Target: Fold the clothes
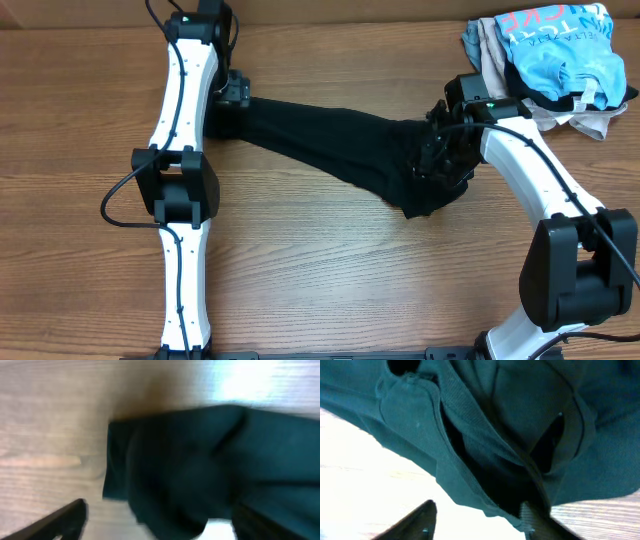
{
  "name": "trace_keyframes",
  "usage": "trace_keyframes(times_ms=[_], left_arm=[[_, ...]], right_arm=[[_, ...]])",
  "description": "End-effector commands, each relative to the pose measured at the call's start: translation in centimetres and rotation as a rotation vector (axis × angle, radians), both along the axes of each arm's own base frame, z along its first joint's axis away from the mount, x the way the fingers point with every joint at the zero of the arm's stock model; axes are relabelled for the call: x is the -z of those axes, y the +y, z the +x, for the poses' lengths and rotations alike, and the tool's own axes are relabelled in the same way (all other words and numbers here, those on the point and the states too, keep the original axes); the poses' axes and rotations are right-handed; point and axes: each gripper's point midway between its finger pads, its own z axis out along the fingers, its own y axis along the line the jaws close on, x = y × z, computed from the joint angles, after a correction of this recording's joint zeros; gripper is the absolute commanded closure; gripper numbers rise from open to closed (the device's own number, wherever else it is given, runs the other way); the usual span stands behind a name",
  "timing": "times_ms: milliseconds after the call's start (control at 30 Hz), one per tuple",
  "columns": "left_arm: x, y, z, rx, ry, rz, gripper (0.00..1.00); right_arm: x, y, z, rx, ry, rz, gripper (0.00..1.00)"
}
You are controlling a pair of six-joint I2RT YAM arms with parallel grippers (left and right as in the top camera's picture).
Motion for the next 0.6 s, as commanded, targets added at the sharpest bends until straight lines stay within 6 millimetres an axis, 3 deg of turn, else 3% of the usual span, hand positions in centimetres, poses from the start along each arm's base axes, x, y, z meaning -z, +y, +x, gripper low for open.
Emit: trace_keyframes(times_ms=[0, 100, 233, 400, 567], left_arm=[[-1.7, 1.5, 0.0, -0.016, -0.019, 0.010, 0.00], [-3.7, 2.5, -0.2, -0.013, -0.046, -0.005, 0.00], [-5.7, 2.1, -0.1, 0.116, -0.082, -0.139, 0.00], [-5.0, 1.1, 0.2, 0.249, -0.095, -0.324, 0.00], [-3.7, 1.8, 0.9, 0.257, -0.107, -0.340, 0.00]], right_arm=[[-1.6, 0.1, 1.0, 0.008, -0.044, 0.020, 0.28], [-2.8, 0.7, 1.4, 0.003, -0.074, 0.053, 0.18], [-4.6, 1.4, 1.4, -0.018, -0.117, 0.102, 0.15], [-6.0, 1.6, 1.2, -0.049, -0.157, 0.111, 0.12], [-6.0, 1.6, 0.7, -0.070, -0.148, 0.110, 0.11]])
